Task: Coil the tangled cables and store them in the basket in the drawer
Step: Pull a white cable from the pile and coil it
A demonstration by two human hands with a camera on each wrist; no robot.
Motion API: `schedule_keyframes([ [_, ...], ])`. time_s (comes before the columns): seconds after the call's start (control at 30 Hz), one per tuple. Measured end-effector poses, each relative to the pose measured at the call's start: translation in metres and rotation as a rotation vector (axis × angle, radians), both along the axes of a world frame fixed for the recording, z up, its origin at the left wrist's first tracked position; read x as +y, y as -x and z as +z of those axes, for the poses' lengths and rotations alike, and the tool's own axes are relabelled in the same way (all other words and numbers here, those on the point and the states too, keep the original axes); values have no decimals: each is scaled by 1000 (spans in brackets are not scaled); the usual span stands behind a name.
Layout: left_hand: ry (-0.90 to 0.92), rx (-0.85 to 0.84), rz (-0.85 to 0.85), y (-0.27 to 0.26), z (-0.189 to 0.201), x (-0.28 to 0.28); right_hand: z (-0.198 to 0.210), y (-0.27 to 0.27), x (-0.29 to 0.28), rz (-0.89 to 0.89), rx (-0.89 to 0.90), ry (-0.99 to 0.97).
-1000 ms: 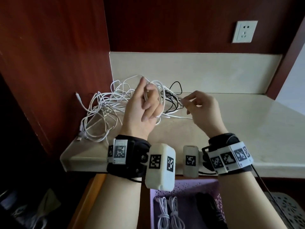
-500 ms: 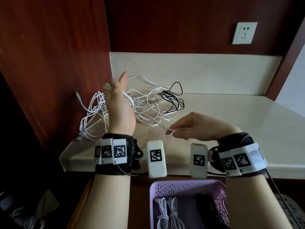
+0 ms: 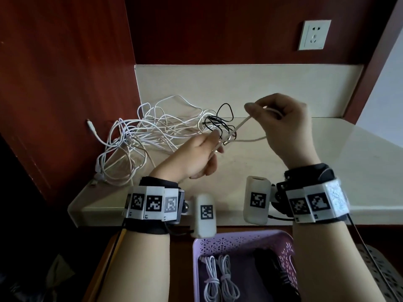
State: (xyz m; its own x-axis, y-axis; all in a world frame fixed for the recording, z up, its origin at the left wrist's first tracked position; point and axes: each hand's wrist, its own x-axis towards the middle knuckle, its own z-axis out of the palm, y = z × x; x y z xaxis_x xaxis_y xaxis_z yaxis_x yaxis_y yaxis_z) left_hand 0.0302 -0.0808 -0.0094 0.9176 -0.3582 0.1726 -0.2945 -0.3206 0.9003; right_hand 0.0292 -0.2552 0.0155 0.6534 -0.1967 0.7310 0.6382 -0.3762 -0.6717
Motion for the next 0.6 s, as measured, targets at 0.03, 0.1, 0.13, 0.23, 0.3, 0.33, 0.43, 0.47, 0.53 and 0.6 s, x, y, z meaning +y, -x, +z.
schedule_keyframes([
  [0.03, -11, 43, -50, 4, 3, -2, 0, 0, 1, -9, -13, -9],
  [0.1, -60, 109, -165, 11, 6, -3, -1, -2, 3, -30, -40, -15],
  [0.13, -85, 120, -218, 12, 7, -3, -2, -2, 4, -33, -53, -17],
  [0.23, -60, 110, -353, 14, 8, 1, -5, -5, 5, -35, -74, -28],
  [0.3, 73, 122, -429, 14, 8, 4, -7, -7, 8, -30, -81, -42],
  [0.33, 163, 127, -449, 13, 8, 5, -9, -9, 11, -13, -76, -46],
  [0.43, 558, 180, -534, 11, 12, 11, -18, -15, 18, 106, 7, 36],
  [0.47, 706, 211, -592, 9, 13, 14, -23, -17, 21, 182, 50, 78],
  [0.53, 923, 233, -658, 3, 15, 20, -30, -22, 22, 375, 158, 145],
  [0.6, 1112, 229, -766, -1, 15, 26, -35, -25, 21, 492, 303, 263],
])
